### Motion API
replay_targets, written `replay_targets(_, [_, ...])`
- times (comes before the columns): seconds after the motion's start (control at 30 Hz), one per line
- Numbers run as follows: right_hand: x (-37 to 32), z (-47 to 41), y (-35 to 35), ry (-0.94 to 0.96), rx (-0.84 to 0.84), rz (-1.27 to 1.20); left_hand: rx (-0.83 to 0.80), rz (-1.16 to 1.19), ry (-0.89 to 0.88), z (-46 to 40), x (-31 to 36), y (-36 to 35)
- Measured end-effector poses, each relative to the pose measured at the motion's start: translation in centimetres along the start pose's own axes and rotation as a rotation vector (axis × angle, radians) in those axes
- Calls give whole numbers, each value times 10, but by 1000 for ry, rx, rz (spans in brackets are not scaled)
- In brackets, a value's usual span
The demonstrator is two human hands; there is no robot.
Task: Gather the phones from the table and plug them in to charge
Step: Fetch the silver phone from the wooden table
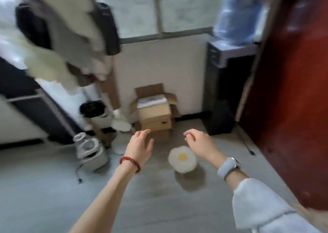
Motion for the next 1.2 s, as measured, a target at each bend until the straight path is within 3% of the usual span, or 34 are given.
replay_targets(0.23, [-200, -26, -206, 479, -371, -29, 327, -109, 416, 37, -193, 164])
replay_targets(0.47, [-364, -25, -405, 810, -675, -58, 588, -285, 734, 67, -356, 295])
replay_targets(0.73, [-549, -37, -579, 1005, -839, -98, 773, -381, 902, 21, -492, 430])
replay_targets(1.0, [-665, 24, -741, 1188, -1037, -120, 931, -405, 1144, 77, -632, 511])
replay_targets(1.2, [-764, 74, -876, 1221, -1094, -99, 995, -359, 1195, 107, -767, 592])
Point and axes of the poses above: each hand's wrist, its own z-axis away from the middle knuckle, its own y-axis out of the back of the hand, x = y × z, the point moved 1 cm from there along -z, towards the middle knuckle, and after that the axes turned 8 degrees about x, right-handed, at the moved point
